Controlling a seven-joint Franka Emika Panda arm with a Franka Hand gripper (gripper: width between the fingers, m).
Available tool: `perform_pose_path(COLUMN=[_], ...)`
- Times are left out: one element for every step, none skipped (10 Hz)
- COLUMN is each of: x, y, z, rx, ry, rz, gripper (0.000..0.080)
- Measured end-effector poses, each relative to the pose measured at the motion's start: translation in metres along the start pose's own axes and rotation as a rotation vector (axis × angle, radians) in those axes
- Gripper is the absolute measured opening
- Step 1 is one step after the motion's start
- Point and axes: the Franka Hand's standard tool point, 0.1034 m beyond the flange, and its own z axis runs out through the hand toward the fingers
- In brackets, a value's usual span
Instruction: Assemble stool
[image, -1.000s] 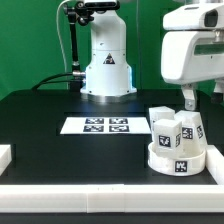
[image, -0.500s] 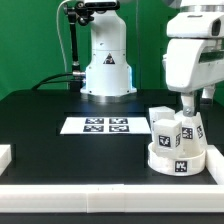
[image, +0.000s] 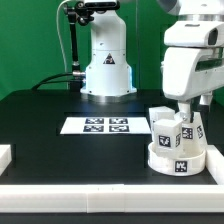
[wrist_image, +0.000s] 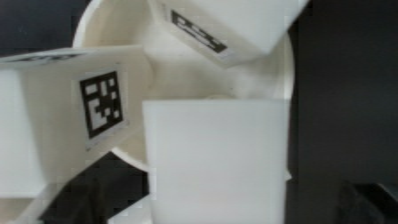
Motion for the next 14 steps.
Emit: perform_pose_path(x=[-0.0001,-0.0013,-0.0015,-0.0015,-0.0016,-0.0015,-0.0016,-0.0016,-0.0016,-0.0017,-0.0018,-0.0017,-0.0013,-0.0014], y=[0.0002,0.0017,0.0019,0.0020,0.0022,0.0021,0.0021,0.0021,0.0020,0.0019,0.0016,0.0013,0.0008,0.0009], z=[0.0000,0.0000,-0.0001,-0.0001,-0.0001,-0.0001,0.0000,0.0000,0.0000,0.0001,0.0004,0.0004,0.0003,0.0004], rx=[0.000,0.000,0.000,-0.001,-0.001,0.001,0.001,0.001,0.001,0.001,0.003,0.013,0.014,0.020], ry=[0.000,0.000,0.000,0.000,0.000,0.001,0.001,0.001,0.001,0.000,0.000,0.002,0.002,0.003], rz=[0.013,0.018,0.040,0.068,0.069,0.118,0.242,0.309,0.393,0.529,0.642,0.810,0.933,1.027], gripper=[0.0536,0.0536,0.0354,0.0335,0.0335,0.0335,0.0335,0.0335,0.0335,0.0337,0.0337,0.0337,0.0337,0.0337])
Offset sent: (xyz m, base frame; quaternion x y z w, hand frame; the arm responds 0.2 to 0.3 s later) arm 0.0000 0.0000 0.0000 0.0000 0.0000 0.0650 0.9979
